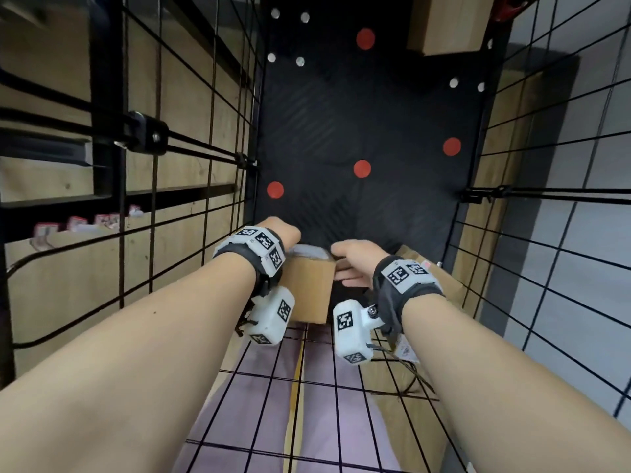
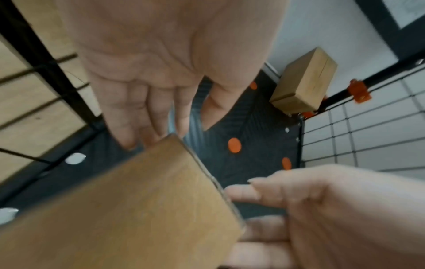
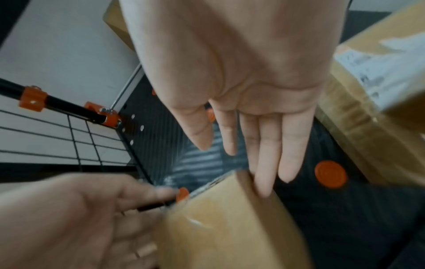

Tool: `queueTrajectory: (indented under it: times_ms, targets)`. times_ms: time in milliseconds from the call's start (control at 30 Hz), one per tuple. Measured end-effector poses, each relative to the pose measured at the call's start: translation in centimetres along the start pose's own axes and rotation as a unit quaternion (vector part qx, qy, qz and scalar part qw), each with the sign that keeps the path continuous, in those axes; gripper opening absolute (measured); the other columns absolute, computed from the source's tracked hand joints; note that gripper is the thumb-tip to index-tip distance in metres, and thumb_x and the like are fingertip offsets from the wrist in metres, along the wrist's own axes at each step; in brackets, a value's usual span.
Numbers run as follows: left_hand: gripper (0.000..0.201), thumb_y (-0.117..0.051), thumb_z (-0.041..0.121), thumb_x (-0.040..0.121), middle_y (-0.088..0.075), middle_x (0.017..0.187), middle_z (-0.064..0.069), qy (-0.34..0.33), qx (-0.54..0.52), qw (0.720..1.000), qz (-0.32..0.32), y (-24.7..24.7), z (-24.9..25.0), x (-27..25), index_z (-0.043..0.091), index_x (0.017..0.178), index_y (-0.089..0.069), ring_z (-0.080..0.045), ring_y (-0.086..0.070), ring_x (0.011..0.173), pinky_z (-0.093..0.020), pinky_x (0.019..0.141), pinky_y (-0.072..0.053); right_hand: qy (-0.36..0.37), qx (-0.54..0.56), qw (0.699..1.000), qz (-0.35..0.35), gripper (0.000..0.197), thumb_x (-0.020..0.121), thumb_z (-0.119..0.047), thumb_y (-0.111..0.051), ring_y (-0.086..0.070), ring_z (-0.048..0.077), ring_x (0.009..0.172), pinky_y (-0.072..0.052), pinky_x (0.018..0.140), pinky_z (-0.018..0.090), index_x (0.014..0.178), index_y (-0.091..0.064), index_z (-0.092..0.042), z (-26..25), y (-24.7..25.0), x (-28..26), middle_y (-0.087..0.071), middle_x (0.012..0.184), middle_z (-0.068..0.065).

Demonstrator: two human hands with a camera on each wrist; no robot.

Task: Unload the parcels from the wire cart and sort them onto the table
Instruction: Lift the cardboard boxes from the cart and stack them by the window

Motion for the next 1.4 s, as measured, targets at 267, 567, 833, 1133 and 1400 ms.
queueTrajectory:
  times_ms: [267,567,833,1133,1400]
  targets:
    - [0.036,-0.053,0.015,0.087,-0.059,0.123,-0.004,-0.174,-0.137,0.970,0.095,3.6,8.8,-2.3,0.021,0.122,-0.060,-0.022,-0.055,0.111,-0.029,0.094,-0.044,-0.021,0.073,0.997,0.026,0.027,0.098,-0.022,-0.039,-0.064,0.023,0.077,-0.050,0.091,0.037,0.083,-0.056,-0.008,-0.9,3.5,-0.6,-0.067,0.079,0.007]
    - [0.073,-0.042,0.054,0.091,-0.038,0.144,-0.016,0.041,-0.194,0.980,0.015,2.4,0.8,1.2,0.004,0.143,-0.032,-0.032,-0.039,0.131,-0.037,0.111,-0.027,0.195,-0.108,0.969,0.104,0.073,0.085,0.004,-0.044,-0.050,0.021,0.123,-0.043,0.102,0.034,0.146,-0.030,-0.034,-7.9,4.6,0.1,-0.046,0.138,0.002]
    - [0.105,-0.063,0.076,0.048,-0.052,0.130,-0.003,0.023,-0.347,0.938,0.008,3.4,0.7,1.3,0.018,0.134,-0.048,-0.027,-0.052,0.115,-0.044,0.094,-0.047,0.183,-0.230,0.946,0.135,0.068,0.078,0.000,-0.061,-0.056,0.024,0.114,-0.047,0.094,0.032,0.139,-0.044,-0.026,-9.5,4.7,-1.3,-0.056,0.129,0.004]
    - [0.095,-0.071,0.062,0.032,-0.065,0.113,-0.004,-0.126,-0.322,0.938,0.013,7.5,7.3,-3.1,0.022,0.117,-0.064,-0.023,-0.062,0.101,-0.038,0.088,-0.050,0.239,-0.129,0.946,0.176,0.022,0.071,-0.035,-0.080,-0.057,0.004,0.076,-0.044,0.064,0.019,0.074,-0.061,-0.027,-9.8,7.4,-7.3,-0.059,0.078,-0.014]
    - [0.133,-0.063,0.091,0.026,-0.046,0.141,-0.003,-0.183,-0.295,0.937,-0.049,7.3,11.7,-12.5,0.032,0.142,-0.034,-0.028,-0.045,0.128,-0.052,0.107,-0.031,0.261,0.132,0.942,0.162,0.046,0.086,-0.054,-0.056,-0.069,0.025,0.092,-0.053,0.090,0.041,0.089,-0.067,-0.009,-10.4,8.9,-15.7,-0.072,0.098,0.010]
Point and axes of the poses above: each hand's wrist, its own x-axis towards the middle knuckle, its own y-axis out of the back of the hand, z = x × y, the point moved 9 cm from there along x, towards the middle knuckle
